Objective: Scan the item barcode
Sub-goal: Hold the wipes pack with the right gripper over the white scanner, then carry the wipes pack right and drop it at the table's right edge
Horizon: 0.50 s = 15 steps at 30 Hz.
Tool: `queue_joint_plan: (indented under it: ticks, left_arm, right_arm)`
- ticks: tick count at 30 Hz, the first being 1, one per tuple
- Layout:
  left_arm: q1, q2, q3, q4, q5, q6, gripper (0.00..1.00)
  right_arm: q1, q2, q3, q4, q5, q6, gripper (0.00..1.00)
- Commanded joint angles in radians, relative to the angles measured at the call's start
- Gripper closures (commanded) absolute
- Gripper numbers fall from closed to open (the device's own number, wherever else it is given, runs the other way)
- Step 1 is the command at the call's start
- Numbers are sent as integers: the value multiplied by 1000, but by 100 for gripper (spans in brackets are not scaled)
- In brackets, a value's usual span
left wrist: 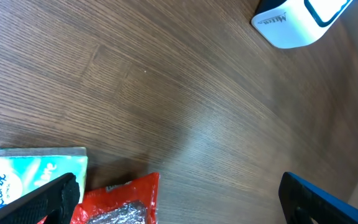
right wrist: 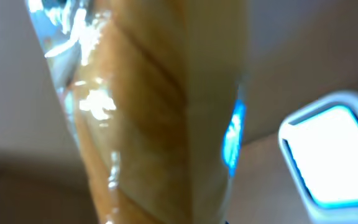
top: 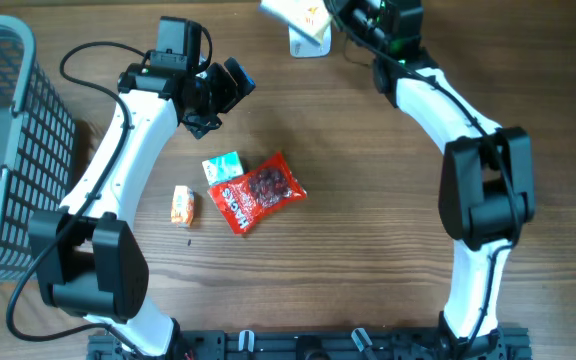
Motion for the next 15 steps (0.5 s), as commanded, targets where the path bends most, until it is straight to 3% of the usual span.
queue_joint_plan:
  ticks: [1,4,7,15]
  left_arm:
    - [6,-3,5,2,-17,12,0]
    - [6,-3,5,2,-17,12,0]
    - [6,-3,5,2,-17,12,0]
    - [6,-3,5,2,-17,12,0]
  right_arm:
    - [13,95,21,109,163,23,96]
    - [19,156,21,113,164,68,96]
    - [23,169,21,132,172,-19,96]
    - [-29,148,21,223,76,-19,96]
